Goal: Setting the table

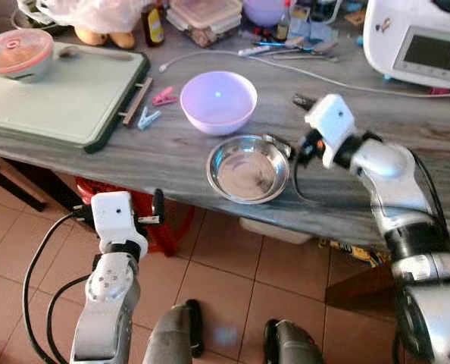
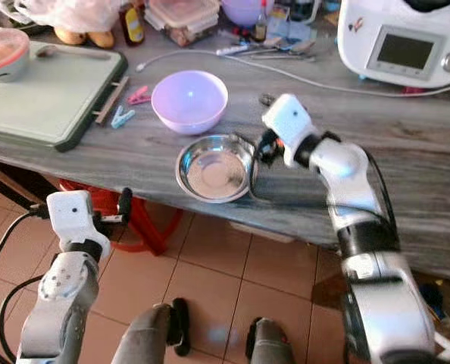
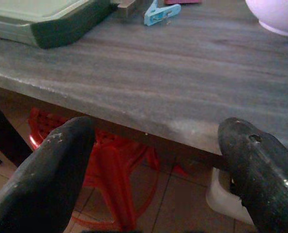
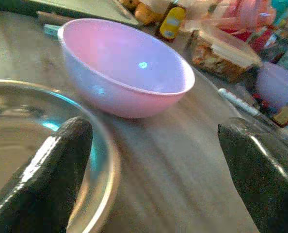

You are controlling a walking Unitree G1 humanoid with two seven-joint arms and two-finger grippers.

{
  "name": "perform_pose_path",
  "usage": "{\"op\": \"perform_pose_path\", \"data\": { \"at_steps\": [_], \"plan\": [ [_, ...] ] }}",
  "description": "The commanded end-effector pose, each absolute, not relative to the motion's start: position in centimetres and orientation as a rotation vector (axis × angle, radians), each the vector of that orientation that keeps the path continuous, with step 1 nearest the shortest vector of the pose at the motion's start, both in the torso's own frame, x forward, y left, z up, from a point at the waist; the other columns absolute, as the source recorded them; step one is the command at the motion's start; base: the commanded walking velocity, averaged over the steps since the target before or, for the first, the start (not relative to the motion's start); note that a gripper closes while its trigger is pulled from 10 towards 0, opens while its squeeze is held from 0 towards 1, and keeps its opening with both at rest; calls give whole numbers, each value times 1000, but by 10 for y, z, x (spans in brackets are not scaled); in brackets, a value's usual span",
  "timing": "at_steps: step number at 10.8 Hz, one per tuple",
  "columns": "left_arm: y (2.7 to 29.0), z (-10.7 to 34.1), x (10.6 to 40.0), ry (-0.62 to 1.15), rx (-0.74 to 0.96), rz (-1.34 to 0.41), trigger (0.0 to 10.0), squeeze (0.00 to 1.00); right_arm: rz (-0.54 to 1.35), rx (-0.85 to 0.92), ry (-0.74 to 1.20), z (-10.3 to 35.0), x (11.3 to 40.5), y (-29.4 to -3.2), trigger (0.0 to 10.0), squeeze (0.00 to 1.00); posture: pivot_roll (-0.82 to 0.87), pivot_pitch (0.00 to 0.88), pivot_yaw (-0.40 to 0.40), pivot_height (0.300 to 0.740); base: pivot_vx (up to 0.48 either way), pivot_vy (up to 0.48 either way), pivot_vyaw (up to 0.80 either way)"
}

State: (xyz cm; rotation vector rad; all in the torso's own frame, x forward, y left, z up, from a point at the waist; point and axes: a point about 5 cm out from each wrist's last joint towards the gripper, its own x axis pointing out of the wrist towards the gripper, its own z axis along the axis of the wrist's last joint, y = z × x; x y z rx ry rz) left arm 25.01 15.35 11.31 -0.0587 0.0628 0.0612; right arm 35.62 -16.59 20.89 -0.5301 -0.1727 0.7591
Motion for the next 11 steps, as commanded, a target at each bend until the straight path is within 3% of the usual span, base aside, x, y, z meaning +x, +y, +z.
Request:
{"op": "perform_pose_path", "data": {
  "at_steps": [1, 2, 4, 11],
  "plan": [
    [155, 109, 249, 77, -59, 59, 10000, 0, 821, -515, -161, 206, 350, -160, 10000, 290, 1, 133, 50, 740, 0, 0, 0],
    [150, 109, 251, 73, -65, 45, 10000, 0, 871, -508, -121, 197, 347, -152, 10000, 224, -1, 130, 47, 740, 0, 0, 0],
    [149, 108, 252, 72, -67, 45, 10000, 0, 885, -506, -70, 188, 347, -150, 10000, 184, -1, 131, 43, 740, 0, 0, 0],
    [150, 105, 254, 81, -64, 37, 10000, 0, 737, -555, 129, 160, 355, -165, 10000, 55, -1, 125, 40, 740, 0, 0, 0]
  ]
}}
